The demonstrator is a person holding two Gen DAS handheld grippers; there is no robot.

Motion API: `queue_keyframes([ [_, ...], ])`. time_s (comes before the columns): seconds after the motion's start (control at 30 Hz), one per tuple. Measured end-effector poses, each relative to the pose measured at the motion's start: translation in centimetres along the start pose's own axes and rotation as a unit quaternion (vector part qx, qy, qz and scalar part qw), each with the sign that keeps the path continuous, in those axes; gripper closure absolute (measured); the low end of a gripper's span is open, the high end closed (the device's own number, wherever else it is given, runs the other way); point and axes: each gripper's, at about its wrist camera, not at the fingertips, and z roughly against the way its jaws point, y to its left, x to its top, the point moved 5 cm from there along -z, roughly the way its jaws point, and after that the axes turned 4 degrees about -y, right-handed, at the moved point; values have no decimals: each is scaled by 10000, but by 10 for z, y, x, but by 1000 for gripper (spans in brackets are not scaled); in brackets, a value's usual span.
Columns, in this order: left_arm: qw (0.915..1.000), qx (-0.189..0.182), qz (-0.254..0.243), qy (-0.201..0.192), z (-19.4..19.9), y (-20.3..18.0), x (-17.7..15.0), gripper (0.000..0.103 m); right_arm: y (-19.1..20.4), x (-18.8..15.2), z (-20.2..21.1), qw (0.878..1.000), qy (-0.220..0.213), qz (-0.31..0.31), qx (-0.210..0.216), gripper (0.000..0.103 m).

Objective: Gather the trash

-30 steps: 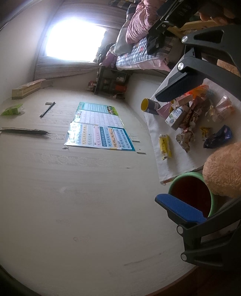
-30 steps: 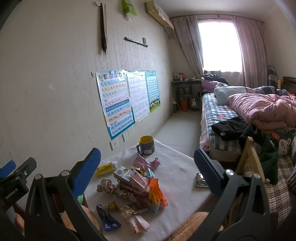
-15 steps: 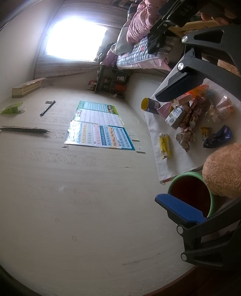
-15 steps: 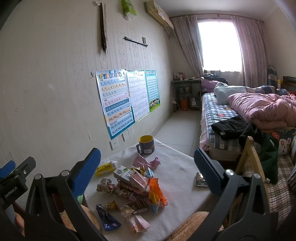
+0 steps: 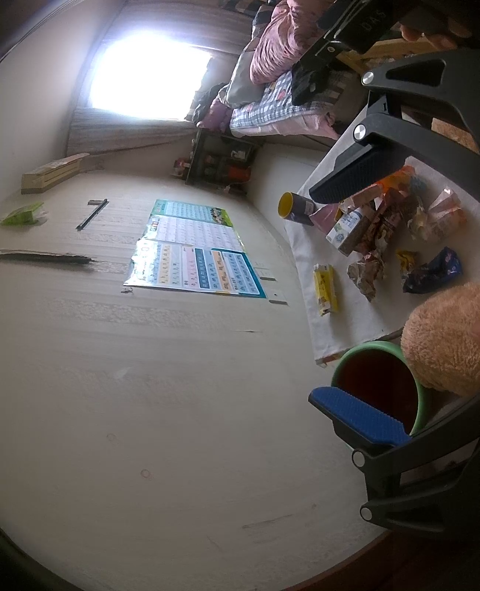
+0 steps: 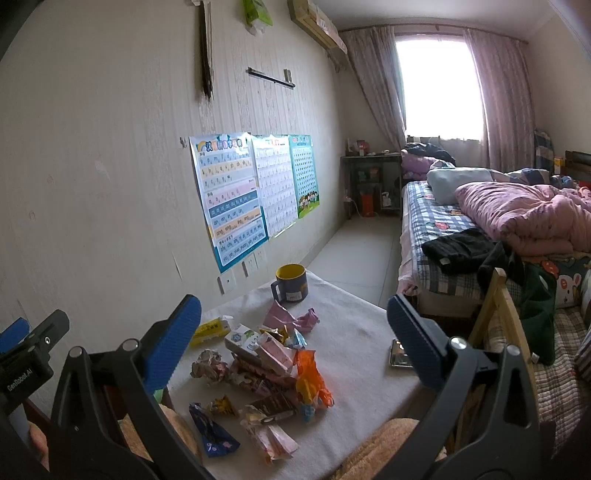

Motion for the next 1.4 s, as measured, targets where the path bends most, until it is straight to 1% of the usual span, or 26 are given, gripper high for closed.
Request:
queue_keyframes([
  [0.13, 9999, 40, -135, 84, -12, 1, -4, 8, -1, -8, -21, 9996, 177, 210, -16, 4],
  [0.23, 9996, 72, -216, 176, -24, 3, -12, 8, -3, -33, -50, 9967, 611, 528, -112, 4],
  [0.27, 9995, 58, -229, 214, -29, 3, -14, 8, -6, -50, -63, 9945, 849, 600, -132, 4],
  [0.3, 9991, 47, -242, 336, -36, 4, -20, 8, -8, -62, -72, 9923, 1050, 638, -132, 4],
  [0.37, 9981, 28, -268, 562, -48, 4, -28, 8, -10, -99, -97, 9821, 1726, 755, -23, 4],
  [0.47, 9955, 87, -409, 850, -65, 1, -40, 8, -6, -145, -122, 9637, 2511, 878, 207, 4],
  [0.53, 9936, 145, -518, 992, -73, -1, -45, 8, -1, -170, -133, 9515, 2913, 909, 396, 4],
  [0.57, 9923, 103, -568, 1096, -77, -3, -50, 8, 2, -183, -137, 9446, 3109, 915, 516, 4],
  [0.6, 9906, 61, -621, 1216, -83, -5, -55, 8, 4, -191, -140, 9404, 3222, 915, 593, 5],
  [0.7, 9868, 52, -747, 1434, -94, -9, -68, 8, 8, -211, -150, 9245, 3637, 781, 832, 12],
  [0.8, 9815, -41, -938, 1670, -107, -19, -81, 8, 7, -233, -160, 9034, 4124, 579, 1026, 23],
  [0.83, 9794, -99, -982, 1762, -113, -23, -86, 8, 7, -240, -163, 8961, 4273, 500, 1094, 28],
  [0.9, 9759, -144, -1033, 1917, -125, -29, -93, 8, 8, -247, -165, 8874, 4416, 361, 1271, 36],
  [0.97, 9727, -271, -988, 2081, -138, -31, -98, 8, 12, -250, -165, 8807, 4489, 248, 1495, 51],
  [1.0, 9708, -342, -931, 2186, -148, -31, -99, 8, 12, -250, -165, 8774, 4525, 201, 1578, 55],
  [1.03, 9698, -374, -898, 2235, -154, -31, -99, 8, 13, -250, -165, 8742, 4550, 127, 1691, 62],
  [1.07, 9691, -406, -873, 2270, -166, -31, -97, 10, 14, -250, -165, 8717, 4568, 74, 1773, 65],
  [1.1, 9684, -431, -918, 2277, -178, -30, -94, 15, 13, -249, -164, 8710, 4576, 64, 1787, 68],
  [1.17, 9664, -411, -1156, 2261, -201, -33, -88, 18, 12, -249, -164, 8672, 4622, -9, 1854, 69],
  [1.2, 9629, -443, -1407, 2261, -221, -36, -84, 18, 11, -250, -165, 8652, 4644, -67, 1888, 69],
  [1.23, 9594, -503, -1556, 2299, -232, -39, -83, 18, 11, -249, -166, 8642, 4652, -121, 1911, 68],
  [1.27, 9534, -577, -1771, 2372, -250, -43, -81, 19, 11, -248, -167, 8632, 4658, -173, 1939, 68],
  [1.3, 9498, -606, -1883, 2424, -261, -45, -79, 19, 10, -248, -168, 8618, 4670, -214, 1969, 68],
  [1.33, 9442, -637, -2038, 2508, -283, -47, -78, 20, 11, -248, -168, 8594, 4691, -280, 2016, 64],
  [1.37, 9417, -649, -2080, 2562, -294, -47, -78, 22, 9, -247, -167, 8586, 4698, -309, 2030, 61],
  [1.4, 9373, -689, -2103, 2695, -314, -48, -78, 27, 8, -247, -167, 8580, 4700, -336, 2044, 61],
])
